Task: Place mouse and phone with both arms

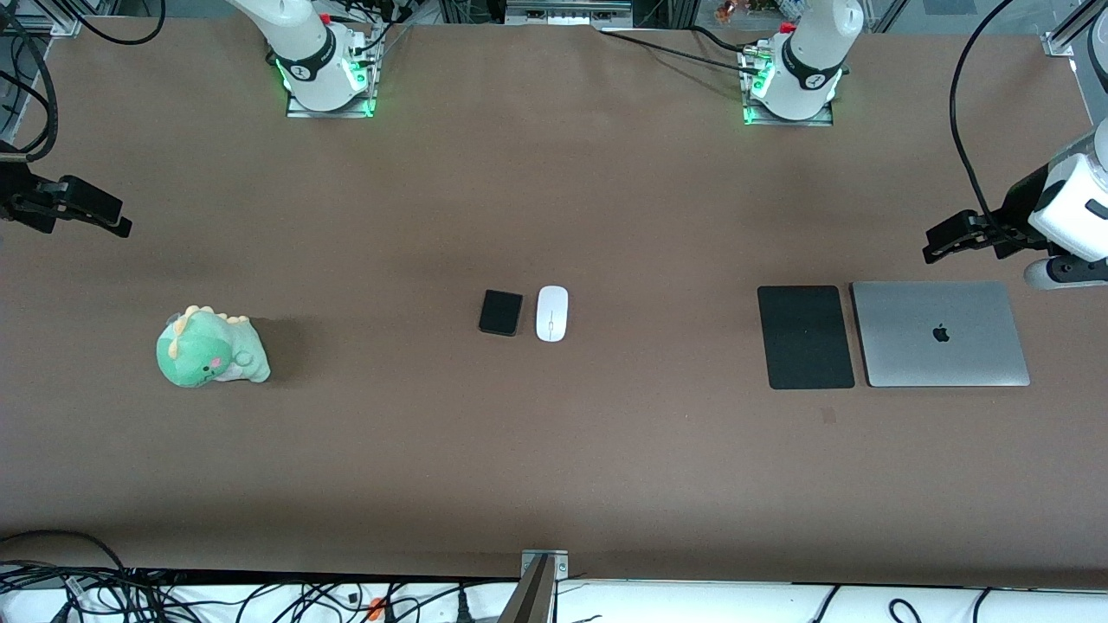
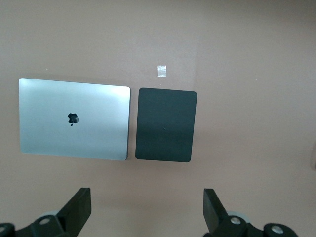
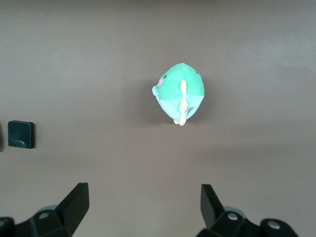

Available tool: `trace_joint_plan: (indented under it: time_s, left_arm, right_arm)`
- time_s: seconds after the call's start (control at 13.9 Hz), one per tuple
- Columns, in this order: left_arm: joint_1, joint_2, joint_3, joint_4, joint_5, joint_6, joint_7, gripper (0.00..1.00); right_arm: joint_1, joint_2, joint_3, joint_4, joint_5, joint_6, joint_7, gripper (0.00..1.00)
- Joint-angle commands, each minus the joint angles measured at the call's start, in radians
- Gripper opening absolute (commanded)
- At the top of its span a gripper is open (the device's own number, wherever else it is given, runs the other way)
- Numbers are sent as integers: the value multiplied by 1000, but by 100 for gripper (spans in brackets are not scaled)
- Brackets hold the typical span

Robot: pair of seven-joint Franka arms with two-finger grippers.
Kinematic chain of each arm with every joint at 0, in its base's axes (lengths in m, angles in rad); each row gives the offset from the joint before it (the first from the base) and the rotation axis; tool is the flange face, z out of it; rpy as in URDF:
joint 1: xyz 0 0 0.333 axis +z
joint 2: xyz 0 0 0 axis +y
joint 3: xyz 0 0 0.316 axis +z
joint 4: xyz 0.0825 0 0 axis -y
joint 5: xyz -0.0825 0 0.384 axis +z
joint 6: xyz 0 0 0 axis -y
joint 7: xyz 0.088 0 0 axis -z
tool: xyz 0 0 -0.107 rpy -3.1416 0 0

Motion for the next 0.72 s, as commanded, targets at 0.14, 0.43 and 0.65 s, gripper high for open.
trace_joint_plan:
  time_s: [0.14,0.43,0.65]
  left_arm:
    - [7,2,-3,8,-26,-13,-3,100]
    - [-9,50,-9,14,-162,6,-90,100]
    - [-13,115,-94,19,-230,74,-176,100]
  right_arm:
    - [3,2,0,7,-8,-14,3,100]
    - [3,3,0,6,-8,-26,3,100]
    - [3,5,0,6,-8,-28,3,100]
